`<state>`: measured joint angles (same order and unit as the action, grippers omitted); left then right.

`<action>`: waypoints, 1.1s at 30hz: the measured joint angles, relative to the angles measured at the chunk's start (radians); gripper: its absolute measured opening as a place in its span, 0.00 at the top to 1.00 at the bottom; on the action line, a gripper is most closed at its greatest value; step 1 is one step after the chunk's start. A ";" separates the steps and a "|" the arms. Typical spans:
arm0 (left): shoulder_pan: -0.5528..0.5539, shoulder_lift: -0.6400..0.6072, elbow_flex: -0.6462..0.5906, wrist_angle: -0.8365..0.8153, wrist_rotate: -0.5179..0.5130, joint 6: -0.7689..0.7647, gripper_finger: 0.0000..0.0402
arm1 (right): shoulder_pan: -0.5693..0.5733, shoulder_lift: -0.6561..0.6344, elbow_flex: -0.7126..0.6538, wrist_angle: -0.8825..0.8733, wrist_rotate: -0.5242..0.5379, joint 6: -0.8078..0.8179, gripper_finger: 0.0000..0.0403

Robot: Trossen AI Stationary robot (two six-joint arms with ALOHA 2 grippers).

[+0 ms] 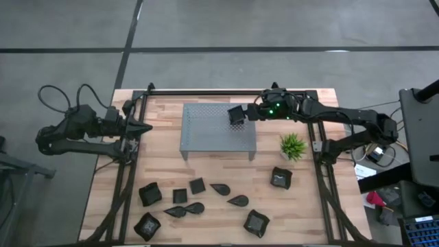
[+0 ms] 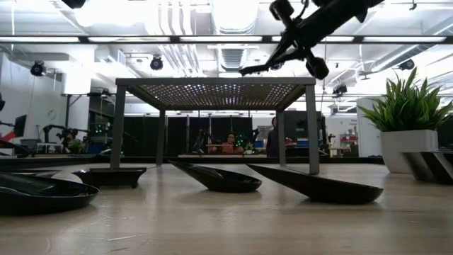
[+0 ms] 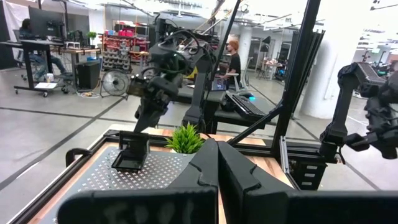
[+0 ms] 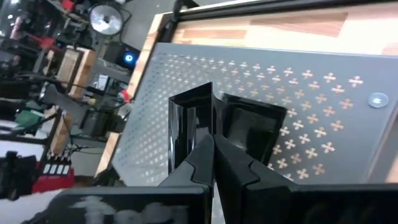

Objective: Pick & Place Mini shaped plates
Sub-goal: Stack the square plate on top of the square plate on the shelf

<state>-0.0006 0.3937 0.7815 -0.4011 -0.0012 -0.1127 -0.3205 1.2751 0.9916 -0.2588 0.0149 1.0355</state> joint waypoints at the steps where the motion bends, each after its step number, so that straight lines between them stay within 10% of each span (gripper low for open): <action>1: 0.000 0.000 0.000 0.000 0.000 0.000 1.00 | -0.003 0.008 0.000 0.001 0.000 0.006 0.98; 33: 0.000 0.000 0.000 0.000 0.000 0.000 1.00 | -0.012 0.063 0.000 0.005 0.014 -0.014 0.95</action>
<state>-0.0006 0.3935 0.7814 -0.4011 -0.0013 -0.1127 -0.3321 1.3384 0.9916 -0.2543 0.0292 1.0215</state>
